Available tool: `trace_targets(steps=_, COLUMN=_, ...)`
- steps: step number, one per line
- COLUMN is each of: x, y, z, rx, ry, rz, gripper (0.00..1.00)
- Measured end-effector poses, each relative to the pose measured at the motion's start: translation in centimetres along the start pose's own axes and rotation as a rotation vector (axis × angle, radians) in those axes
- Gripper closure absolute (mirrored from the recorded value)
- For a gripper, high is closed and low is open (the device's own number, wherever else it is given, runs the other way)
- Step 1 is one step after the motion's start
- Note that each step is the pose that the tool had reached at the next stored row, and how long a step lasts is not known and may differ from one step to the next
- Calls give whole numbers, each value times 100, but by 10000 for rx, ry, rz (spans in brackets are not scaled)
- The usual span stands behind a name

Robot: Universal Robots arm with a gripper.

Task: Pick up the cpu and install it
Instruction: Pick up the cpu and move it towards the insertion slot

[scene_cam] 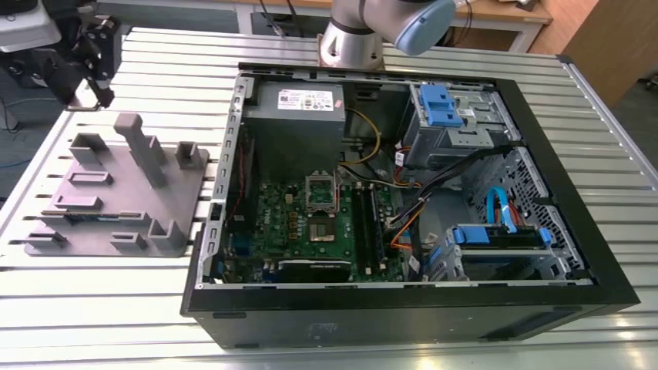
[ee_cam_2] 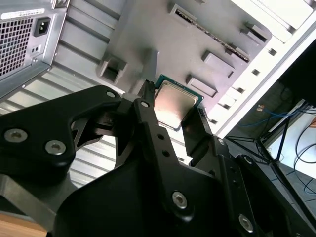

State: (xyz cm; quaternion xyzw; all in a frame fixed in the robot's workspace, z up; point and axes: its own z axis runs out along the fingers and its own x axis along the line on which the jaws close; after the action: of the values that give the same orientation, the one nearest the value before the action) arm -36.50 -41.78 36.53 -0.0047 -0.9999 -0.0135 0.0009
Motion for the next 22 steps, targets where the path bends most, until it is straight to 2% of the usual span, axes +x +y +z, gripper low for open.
trace_targets(steps=12, x=-338, y=3, z=3, rx=1, ry=1, rz=1, gripper=53)
trace_targets(steps=22, x=-666, y=6, z=7, rx=0, ry=1, rz=1, gripper=53)
